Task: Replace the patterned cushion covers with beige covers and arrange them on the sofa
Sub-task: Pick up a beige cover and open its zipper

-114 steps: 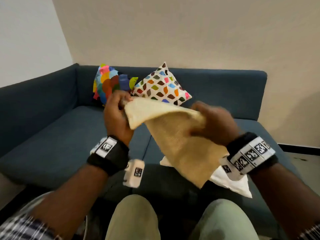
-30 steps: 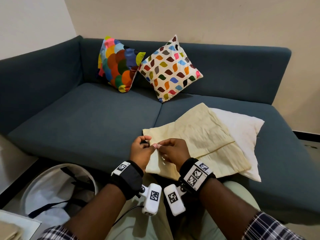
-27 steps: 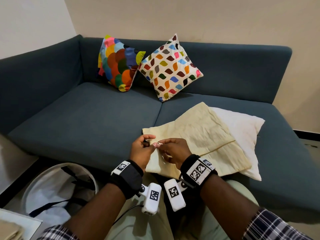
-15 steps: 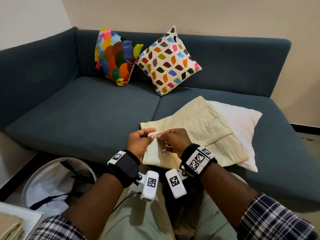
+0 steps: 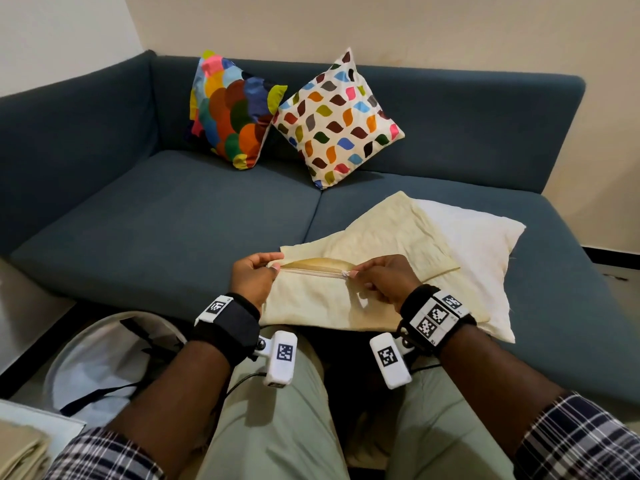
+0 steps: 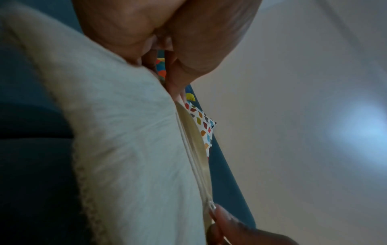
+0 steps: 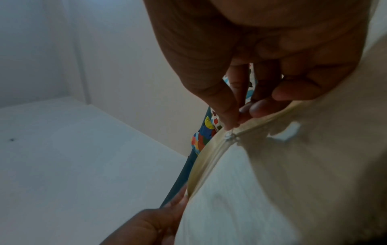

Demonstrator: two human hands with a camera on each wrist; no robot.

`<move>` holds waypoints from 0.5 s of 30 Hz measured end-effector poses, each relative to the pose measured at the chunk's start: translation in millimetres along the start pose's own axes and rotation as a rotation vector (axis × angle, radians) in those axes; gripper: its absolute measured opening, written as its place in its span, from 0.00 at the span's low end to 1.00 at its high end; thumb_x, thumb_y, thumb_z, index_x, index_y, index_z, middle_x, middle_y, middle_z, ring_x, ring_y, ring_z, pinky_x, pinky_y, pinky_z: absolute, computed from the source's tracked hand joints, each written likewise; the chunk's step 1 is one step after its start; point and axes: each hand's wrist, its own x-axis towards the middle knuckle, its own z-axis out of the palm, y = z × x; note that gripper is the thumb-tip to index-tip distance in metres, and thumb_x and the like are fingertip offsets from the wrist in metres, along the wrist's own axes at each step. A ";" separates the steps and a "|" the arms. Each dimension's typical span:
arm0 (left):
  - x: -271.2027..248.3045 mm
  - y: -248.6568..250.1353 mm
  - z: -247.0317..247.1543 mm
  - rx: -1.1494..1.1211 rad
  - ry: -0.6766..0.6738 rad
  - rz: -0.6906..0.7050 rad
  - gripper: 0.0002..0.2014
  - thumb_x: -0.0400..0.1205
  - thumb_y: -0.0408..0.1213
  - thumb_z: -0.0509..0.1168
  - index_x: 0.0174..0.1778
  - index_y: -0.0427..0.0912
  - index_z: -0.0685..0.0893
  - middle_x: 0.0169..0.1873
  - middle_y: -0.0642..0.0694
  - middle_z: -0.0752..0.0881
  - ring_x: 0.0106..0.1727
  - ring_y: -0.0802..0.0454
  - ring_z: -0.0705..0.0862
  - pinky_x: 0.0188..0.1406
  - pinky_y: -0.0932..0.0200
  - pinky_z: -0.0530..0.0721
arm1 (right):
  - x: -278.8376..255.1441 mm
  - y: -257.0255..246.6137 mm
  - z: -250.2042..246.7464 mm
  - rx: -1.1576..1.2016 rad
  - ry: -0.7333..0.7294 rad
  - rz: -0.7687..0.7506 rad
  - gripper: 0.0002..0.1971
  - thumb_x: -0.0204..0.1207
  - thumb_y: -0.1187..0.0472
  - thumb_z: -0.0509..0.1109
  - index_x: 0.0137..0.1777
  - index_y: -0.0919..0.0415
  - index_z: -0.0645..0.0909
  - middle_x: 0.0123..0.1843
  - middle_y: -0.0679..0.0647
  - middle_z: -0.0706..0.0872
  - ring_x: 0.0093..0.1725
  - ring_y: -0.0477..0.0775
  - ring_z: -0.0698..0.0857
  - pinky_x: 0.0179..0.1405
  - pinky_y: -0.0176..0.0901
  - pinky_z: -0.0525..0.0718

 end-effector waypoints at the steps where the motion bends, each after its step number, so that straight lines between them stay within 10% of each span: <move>1: 1.0 -0.2 -1.1 0.067 0.029 0.034 0.14 0.80 0.24 0.68 0.42 0.49 0.90 0.46 0.40 0.92 0.47 0.45 0.90 0.61 0.44 0.88 | 0.1 -0.4 -2.7 -0.015 -0.005 0.007 0.06 0.71 0.73 0.79 0.47 0.75 0.89 0.26 0.55 0.85 0.20 0.47 0.80 0.17 0.33 0.69; 5: -9.5 9.4 19.1 0.658 0.079 0.384 0.13 0.76 0.35 0.72 0.52 0.58 0.89 0.59 0.49 0.79 0.60 0.45 0.82 0.66 0.51 0.80 | 1.6 -0.2 -3.4 -0.048 -0.018 0.017 0.06 0.70 0.71 0.81 0.46 0.72 0.91 0.26 0.53 0.82 0.25 0.46 0.76 0.24 0.36 0.64; 9: -29.4 27.8 62.6 1.102 -0.190 0.584 0.15 0.77 0.51 0.74 0.60 0.63 0.87 0.63 0.57 0.81 0.65 0.51 0.81 0.66 0.45 0.77 | -0.5 -1.9 1.4 -0.039 -0.004 -0.004 0.06 0.69 0.71 0.80 0.45 0.72 0.90 0.28 0.57 0.82 0.22 0.44 0.75 0.22 0.34 0.64; 15: -21.6 37.3 82.4 1.105 -0.282 0.390 0.01 0.79 0.42 0.75 0.44 0.54 0.91 0.47 0.50 0.91 0.52 0.45 0.88 0.53 0.51 0.84 | 2.6 3.3 -3.2 -0.086 0.044 -0.028 0.04 0.71 0.71 0.77 0.44 0.70 0.92 0.21 0.53 0.80 0.15 0.42 0.73 0.15 0.30 0.67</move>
